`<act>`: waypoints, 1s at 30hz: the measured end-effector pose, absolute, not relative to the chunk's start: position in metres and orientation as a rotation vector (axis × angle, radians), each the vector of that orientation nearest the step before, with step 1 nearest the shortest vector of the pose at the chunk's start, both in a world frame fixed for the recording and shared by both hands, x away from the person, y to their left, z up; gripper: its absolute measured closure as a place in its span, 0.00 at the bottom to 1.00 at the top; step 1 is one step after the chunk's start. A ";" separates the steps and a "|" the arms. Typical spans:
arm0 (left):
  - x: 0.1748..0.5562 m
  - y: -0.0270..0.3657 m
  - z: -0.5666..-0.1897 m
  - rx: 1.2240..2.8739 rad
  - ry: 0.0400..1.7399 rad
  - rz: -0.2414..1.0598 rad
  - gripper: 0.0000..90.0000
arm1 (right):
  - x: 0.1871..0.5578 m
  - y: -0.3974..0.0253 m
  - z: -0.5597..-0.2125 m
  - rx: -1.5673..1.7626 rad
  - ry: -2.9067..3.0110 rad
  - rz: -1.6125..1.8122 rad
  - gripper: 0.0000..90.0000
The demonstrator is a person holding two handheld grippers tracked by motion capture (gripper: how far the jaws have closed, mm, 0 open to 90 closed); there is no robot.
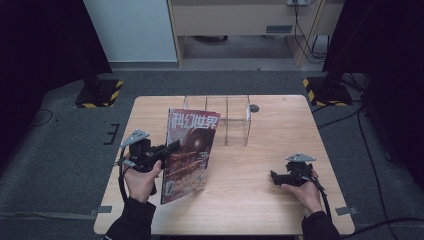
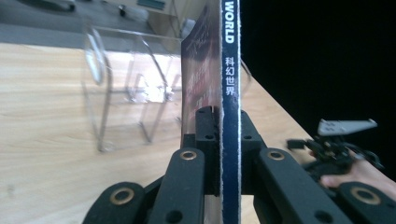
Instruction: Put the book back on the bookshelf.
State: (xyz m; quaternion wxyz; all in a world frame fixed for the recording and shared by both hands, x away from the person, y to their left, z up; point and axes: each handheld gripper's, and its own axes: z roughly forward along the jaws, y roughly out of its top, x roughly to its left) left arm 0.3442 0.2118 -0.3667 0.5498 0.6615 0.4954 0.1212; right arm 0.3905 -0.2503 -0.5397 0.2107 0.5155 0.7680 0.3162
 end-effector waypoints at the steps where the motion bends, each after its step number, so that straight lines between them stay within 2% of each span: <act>1: 0.346 0.213 -0.366 1.564 1.178 0.299 0.93 | 0.390 -0.250 -0.540 1.438 2.131 0.880 0.00; 21: 0.390 0.216 -0.322 1.481 1.214 0.470 0.93 | 0.391 -0.249 -0.540 1.441 2.129 0.878 0.00; 30: 0.409 0.212 -0.317 1.476 1.231 0.501 0.93 | 0.391 -0.250 -0.540 1.434 2.131 0.878 0.00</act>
